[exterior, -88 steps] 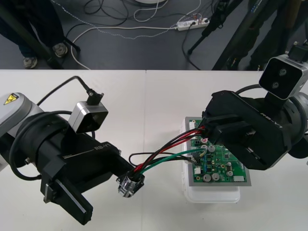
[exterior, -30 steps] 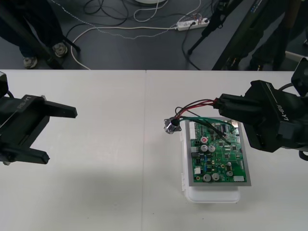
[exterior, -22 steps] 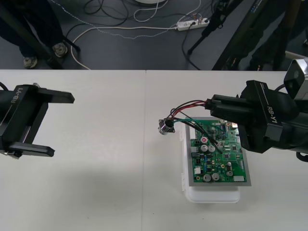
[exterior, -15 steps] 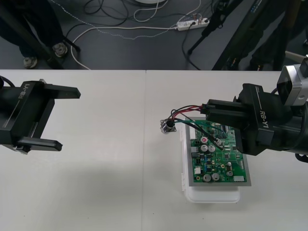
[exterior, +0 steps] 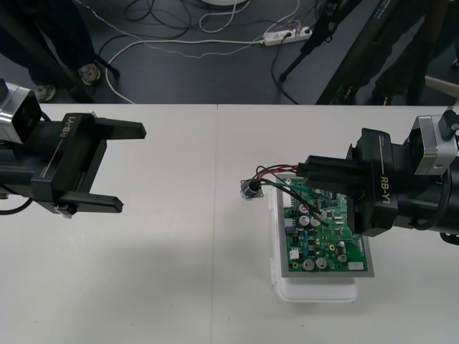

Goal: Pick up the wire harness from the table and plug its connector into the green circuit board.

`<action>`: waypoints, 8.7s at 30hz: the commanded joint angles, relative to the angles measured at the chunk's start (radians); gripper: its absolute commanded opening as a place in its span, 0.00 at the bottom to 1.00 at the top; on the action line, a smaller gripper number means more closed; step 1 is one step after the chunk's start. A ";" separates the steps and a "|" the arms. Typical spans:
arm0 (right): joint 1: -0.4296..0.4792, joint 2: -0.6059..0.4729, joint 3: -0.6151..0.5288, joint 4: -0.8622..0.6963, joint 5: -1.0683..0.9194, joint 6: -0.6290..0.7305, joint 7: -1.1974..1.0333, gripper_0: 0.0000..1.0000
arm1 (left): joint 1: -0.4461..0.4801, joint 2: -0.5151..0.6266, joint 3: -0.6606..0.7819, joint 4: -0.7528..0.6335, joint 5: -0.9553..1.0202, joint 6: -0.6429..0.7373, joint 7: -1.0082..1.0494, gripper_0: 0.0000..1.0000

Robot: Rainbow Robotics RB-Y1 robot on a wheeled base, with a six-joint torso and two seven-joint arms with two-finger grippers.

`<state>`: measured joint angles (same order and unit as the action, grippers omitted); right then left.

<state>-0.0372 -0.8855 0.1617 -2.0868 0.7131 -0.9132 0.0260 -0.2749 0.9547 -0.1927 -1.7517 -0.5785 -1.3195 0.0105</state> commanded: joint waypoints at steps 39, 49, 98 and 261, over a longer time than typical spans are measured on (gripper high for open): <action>0.014 -0.006 -0.008 -0.039 0.043 -0.042 0.058 0.00 | -0.201 -0.292 -0.206 -0.008 -0.248 0.267 0.035 1.00; 0.013 0.011 -0.001 -0.041 0.042 -0.041 0.058 0.00 | -0.230 -0.337 -0.254 -0.008 -0.276 0.276 0.037 1.00; 0.013 0.031 -0.001 -0.039 0.042 -0.042 0.064 0.00 | -0.311 -0.341 -0.344 -0.017 -0.268 0.356 0.057 1.00; 0.051 -0.055 -0.441 0.014 0.994 -0.658 -0.437 1.00 | -0.225 -0.470 -0.317 0.669 -0.307 -0.104 -0.478 0.00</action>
<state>-0.0137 -0.9069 -0.2462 -1.9999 1.6617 -1.5631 -0.3119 -0.4491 0.5264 -0.4919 -1.0990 -0.8647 -1.3645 -0.3605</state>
